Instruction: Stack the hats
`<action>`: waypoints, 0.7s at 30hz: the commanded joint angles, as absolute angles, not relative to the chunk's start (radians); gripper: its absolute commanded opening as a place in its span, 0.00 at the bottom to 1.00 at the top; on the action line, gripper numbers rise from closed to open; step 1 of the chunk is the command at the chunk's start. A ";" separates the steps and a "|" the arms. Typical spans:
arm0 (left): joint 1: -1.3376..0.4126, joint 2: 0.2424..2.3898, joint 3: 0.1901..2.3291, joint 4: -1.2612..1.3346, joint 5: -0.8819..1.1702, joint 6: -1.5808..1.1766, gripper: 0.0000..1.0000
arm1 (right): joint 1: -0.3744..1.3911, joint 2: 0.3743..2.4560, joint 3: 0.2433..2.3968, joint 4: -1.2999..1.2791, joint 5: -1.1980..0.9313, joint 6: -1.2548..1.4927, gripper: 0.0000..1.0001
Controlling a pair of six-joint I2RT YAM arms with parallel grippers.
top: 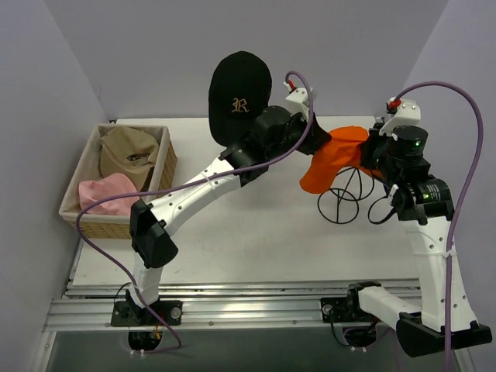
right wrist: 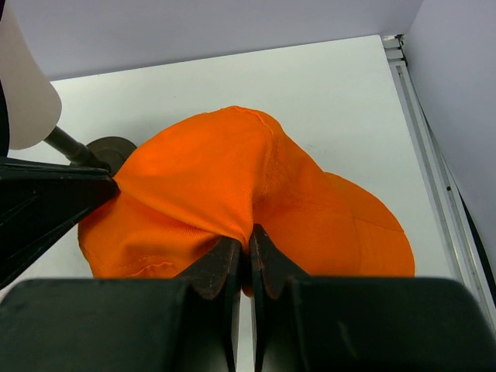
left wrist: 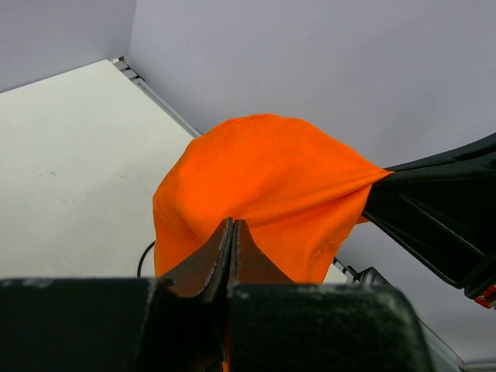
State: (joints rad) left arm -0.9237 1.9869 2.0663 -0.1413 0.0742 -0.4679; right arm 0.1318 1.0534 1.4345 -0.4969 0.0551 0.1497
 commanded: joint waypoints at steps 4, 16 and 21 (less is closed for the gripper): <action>-0.896 1.922 2.036 -0.173 0.009 -0.440 0.02 | 0.114 1.000 1.490 -0.509 0.087 0.175 0.00; -0.896 1.945 2.014 -0.156 0.032 -0.463 0.02 | 0.114 0.943 1.440 -0.558 0.192 0.190 0.00; -0.896 1.957 1.997 -0.117 0.047 -0.472 0.02 | 0.114 0.902 1.372 -0.522 0.256 0.176 0.00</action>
State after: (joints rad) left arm -0.9348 1.9617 2.0193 -0.1112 0.1287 -0.4938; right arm 0.1318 0.9730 1.3994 -0.5613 0.0875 0.1864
